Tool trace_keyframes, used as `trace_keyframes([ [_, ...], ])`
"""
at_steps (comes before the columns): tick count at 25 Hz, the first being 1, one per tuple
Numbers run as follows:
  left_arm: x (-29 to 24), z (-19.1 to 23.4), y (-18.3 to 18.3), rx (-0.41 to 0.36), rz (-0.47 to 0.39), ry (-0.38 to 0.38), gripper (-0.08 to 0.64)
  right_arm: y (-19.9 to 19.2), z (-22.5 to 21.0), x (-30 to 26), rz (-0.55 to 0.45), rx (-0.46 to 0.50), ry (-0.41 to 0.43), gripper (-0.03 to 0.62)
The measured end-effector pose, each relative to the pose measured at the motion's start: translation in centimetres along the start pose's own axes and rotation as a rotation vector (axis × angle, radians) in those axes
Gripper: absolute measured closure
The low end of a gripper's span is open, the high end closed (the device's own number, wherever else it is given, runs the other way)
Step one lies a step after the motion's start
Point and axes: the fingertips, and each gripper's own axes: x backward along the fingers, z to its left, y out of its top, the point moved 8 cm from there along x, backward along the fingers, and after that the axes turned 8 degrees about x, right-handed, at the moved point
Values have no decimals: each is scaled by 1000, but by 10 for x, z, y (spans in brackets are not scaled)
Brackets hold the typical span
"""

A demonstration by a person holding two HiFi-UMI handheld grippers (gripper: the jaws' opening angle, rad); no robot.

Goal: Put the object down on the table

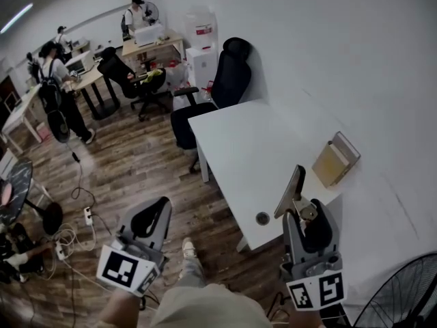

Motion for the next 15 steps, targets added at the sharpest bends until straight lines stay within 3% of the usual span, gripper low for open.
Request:
trace_keyframes([
  [7, -21, 26, -15, 8, -4, -16, 535, -23, 7, -32, 31, 0, 7, 348],
  [15, -69, 90, -29, 37, 13, -8, 535, -55, 9, -110, 66, 4, 8, 348],
])
